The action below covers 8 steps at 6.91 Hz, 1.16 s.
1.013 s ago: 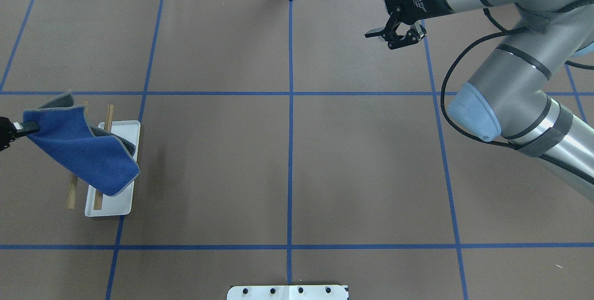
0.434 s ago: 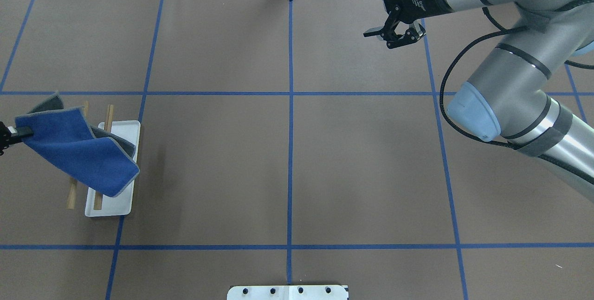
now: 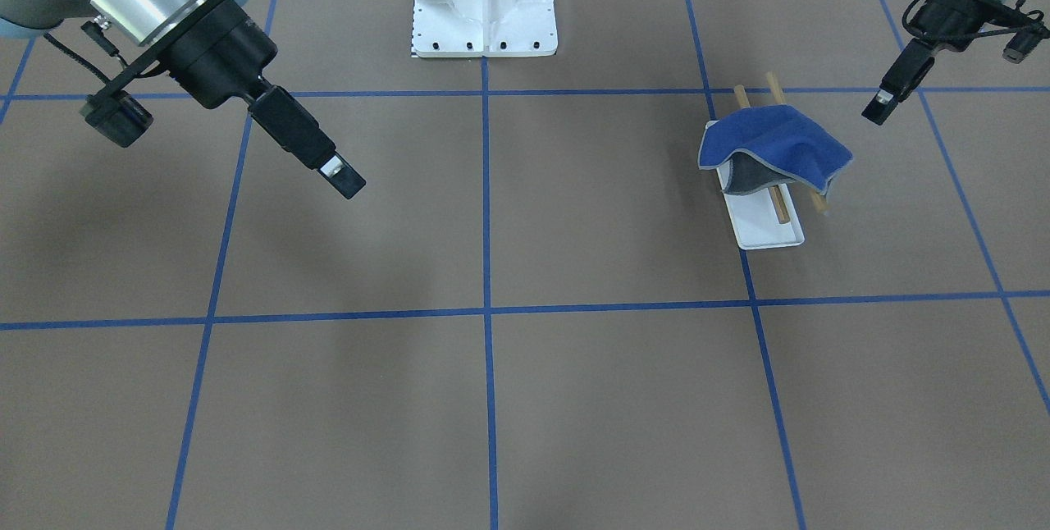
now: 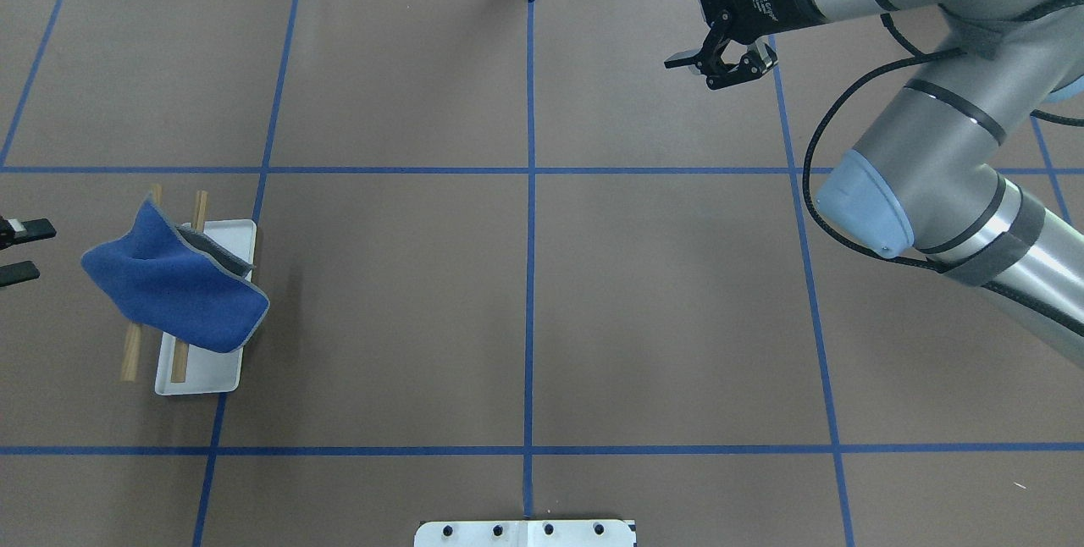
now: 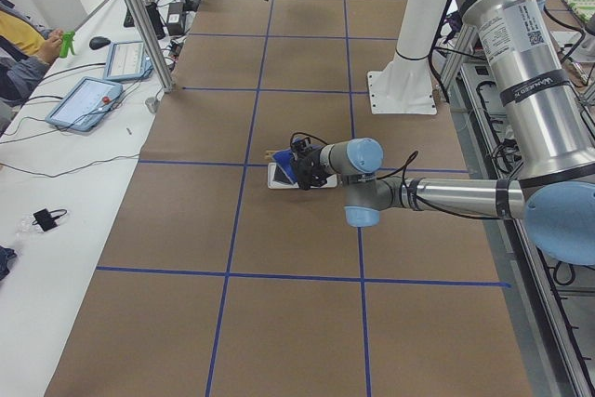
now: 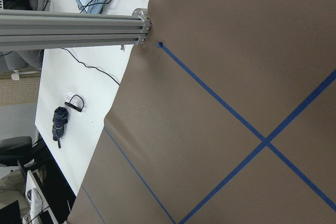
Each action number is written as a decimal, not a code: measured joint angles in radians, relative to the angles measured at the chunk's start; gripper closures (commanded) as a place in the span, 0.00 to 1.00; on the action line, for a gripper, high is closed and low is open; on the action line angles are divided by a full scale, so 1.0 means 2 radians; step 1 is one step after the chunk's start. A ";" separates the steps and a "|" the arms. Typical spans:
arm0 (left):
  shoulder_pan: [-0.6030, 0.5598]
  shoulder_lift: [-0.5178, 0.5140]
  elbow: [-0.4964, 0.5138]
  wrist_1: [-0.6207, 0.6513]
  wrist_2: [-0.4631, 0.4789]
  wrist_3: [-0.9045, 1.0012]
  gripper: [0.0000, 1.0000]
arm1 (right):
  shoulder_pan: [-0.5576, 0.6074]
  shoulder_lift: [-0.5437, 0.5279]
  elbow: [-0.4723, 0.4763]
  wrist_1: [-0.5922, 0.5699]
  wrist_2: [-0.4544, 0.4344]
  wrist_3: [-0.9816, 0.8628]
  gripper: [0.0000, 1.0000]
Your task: Hang towel on rack
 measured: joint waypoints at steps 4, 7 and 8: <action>-0.029 -0.004 0.006 0.017 0.001 0.131 0.02 | 0.033 -0.050 0.001 -0.004 0.005 -0.120 0.00; -0.089 -0.044 0.006 0.156 0.001 0.389 0.02 | 0.081 -0.129 -0.001 -0.051 0.022 -0.378 0.00; -0.099 -0.063 0.006 0.212 0.000 0.470 0.02 | 0.095 -0.160 -0.002 -0.067 0.032 -0.477 0.00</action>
